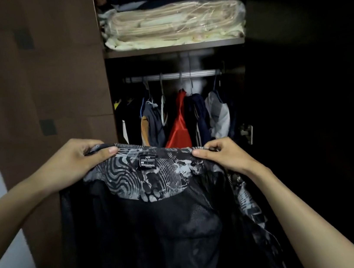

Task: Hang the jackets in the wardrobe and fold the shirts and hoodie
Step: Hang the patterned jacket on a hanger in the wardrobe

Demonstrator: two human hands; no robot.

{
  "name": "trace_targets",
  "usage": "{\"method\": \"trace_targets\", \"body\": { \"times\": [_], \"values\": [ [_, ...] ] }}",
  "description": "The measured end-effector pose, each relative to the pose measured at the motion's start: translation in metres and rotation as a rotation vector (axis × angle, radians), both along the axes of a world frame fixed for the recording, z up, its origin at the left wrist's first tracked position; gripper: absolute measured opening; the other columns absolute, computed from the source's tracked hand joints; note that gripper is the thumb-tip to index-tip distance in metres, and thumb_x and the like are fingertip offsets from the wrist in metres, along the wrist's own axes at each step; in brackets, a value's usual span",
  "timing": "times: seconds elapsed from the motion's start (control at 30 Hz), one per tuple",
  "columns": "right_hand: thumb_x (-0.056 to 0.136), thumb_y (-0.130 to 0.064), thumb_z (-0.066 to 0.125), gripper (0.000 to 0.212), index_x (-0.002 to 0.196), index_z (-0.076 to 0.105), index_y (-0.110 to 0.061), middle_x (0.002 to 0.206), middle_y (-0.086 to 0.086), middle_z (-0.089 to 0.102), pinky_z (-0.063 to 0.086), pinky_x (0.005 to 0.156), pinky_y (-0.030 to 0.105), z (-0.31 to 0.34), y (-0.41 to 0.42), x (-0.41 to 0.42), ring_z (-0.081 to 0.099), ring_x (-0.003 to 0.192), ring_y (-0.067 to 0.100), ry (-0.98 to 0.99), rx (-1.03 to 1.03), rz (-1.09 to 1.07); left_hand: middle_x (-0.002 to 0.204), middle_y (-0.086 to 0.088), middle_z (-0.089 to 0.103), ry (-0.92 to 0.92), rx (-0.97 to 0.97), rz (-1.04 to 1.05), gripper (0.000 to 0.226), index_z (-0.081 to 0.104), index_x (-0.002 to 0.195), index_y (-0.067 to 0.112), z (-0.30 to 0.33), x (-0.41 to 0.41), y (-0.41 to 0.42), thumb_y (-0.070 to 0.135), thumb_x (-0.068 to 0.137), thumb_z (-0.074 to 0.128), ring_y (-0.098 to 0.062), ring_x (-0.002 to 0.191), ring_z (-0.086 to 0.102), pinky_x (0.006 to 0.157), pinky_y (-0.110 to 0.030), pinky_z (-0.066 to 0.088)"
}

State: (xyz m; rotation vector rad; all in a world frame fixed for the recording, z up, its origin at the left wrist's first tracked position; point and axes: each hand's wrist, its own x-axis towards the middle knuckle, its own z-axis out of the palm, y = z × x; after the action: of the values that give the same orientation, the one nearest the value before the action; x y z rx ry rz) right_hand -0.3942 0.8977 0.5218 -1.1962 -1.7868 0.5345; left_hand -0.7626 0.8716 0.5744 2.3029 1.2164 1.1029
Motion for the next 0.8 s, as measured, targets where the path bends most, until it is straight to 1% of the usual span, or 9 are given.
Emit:
{"method": "trace_targets", "body": {
  "times": [0.17, 0.3, 0.4, 0.47, 0.53, 0.6, 0.63, 0.7, 0.8],
  "values": [
    [0.080, -0.089, 0.044, 0.079, 0.098, 0.080, -0.021, 0.097, -0.003, 0.079, 0.050, 0.094, 0.027, 0.028, 0.059, -0.019, 0.073, 0.092, 0.006, -0.205, -0.299, 0.063, 0.075, -0.008, 0.077, -0.029, 0.034, 0.065, 0.041, 0.077, 0.089, 0.011, 0.033, 0.015, 0.041, 0.049, 0.088, 0.063, -0.028, 0.077, 0.075, 0.064, -0.030, 0.054],
    [0.082, -0.089, 0.039, 0.092, 0.110, 0.076, -0.010, 0.113, 0.009, 0.076, 0.049, 0.097, 0.034, 0.062, 0.126, -0.038, 0.070, 0.103, 0.020, -0.122, -0.193, 0.055, 0.083, -0.001, 0.080, -0.086, 0.106, 0.095, 0.027, 0.081, 0.090, 0.022, 0.079, 0.033, 0.073, 0.044, 0.086, 0.066, -0.018, 0.081, 0.077, 0.068, -0.031, 0.059],
    [0.084, -0.085, 0.043, 0.076, 0.079, 0.062, -0.012, 0.087, 0.015, 0.069, 0.051, 0.086, 0.041, 0.103, 0.195, -0.054, 0.069, 0.089, 0.033, 0.032, 0.021, -0.164, 0.081, 0.002, 0.079, -0.060, 0.158, 0.105, 0.023, 0.081, 0.087, 0.021, 0.104, 0.048, 0.100, 0.039, 0.088, 0.067, -0.011, 0.076, 0.076, 0.062, -0.018, 0.055],
    [0.087, -0.080, 0.044, 0.078, 0.118, 0.059, -0.010, 0.117, 0.018, 0.065, 0.051, 0.097, 0.042, 0.128, 0.241, -0.065, 0.065, 0.114, 0.037, 0.039, -0.014, -0.281, 0.080, 0.002, 0.079, -0.017, 0.180, 0.123, 0.026, 0.080, 0.085, 0.015, 0.111, 0.060, 0.116, 0.037, 0.090, 0.067, -0.008, 0.074, 0.074, 0.063, -0.021, 0.055],
    [0.096, -0.064, 0.050, 0.090, 0.148, 0.034, 0.008, 0.149, 0.023, 0.048, 0.044, 0.107, 0.039, 0.141, 0.278, -0.077, 0.050, 0.135, 0.038, -0.016, -0.144, -0.249, 0.076, -0.002, 0.078, 0.028, 0.186, 0.138, 0.031, 0.077, 0.078, 0.010, 0.111, 0.070, 0.132, 0.038, 0.089, 0.068, -0.006, 0.068, 0.068, 0.059, -0.023, 0.051],
    [0.101, -0.046, 0.056, 0.058, 0.131, 0.053, 0.004, 0.131, 0.021, 0.062, 0.054, 0.094, 0.039, 0.138, 0.315, -0.084, 0.065, 0.117, 0.035, 0.107, -0.245, -0.167, 0.071, -0.008, 0.075, 0.057, 0.184, 0.144, 0.036, 0.073, 0.073, 0.008, 0.107, 0.076, 0.146, 0.040, 0.089, 0.069, -0.008, 0.064, 0.062, 0.059, -0.024, 0.046],
    [0.102, -0.037, 0.057, 0.037, 0.114, 0.058, -0.001, 0.106, 0.017, 0.071, 0.061, 0.075, 0.036, 0.134, 0.328, -0.088, 0.073, 0.089, 0.029, 0.252, -0.315, -0.113, 0.071, -0.014, 0.073, 0.067, 0.181, 0.149, 0.039, 0.071, 0.072, 0.006, 0.105, 0.078, 0.151, 0.041, 0.089, 0.069, -0.010, 0.064, 0.060, 0.060, -0.025, 0.045],
    [0.104, -0.026, 0.057, 0.026, 0.087, 0.054, -0.006, 0.061, 0.007, 0.060, 0.040, 0.034, 0.016, 0.126, 0.340, -0.093, 0.049, 0.033, 0.010, 0.518, -0.427, -0.002, 0.076, -0.023, 0.069, 0.085, 0.174, 0.163, 0.045, 0.068, 0.073, 0.002, 0.103, 0.077, 0.158, 0.043, 0.089, 0.068, -0.014, 0.064, 0.058, 0.063, -0.029, 0.044],
    [0.099, -0.029, 0.065, 0.029, 0.088, 0.053, -0.005, 0.053, 0.004, 0.050, 0.020, 0.030, 0.010, 0.119, 0.341, -0.091, 0.024, 0.020, 0.005, 0.643, -0.300, -0.084, 0.075, -0.011, 0.075, 0.084, 0.151, 0.197, 0.038, 0.075, 0.078, 0.008, 0.101, 0.070, 0.163, 0.044, 0.089, 0.069, -0.019, 0.071, 0.071, 0.070, -0.037, 0.056]
  ]
}}
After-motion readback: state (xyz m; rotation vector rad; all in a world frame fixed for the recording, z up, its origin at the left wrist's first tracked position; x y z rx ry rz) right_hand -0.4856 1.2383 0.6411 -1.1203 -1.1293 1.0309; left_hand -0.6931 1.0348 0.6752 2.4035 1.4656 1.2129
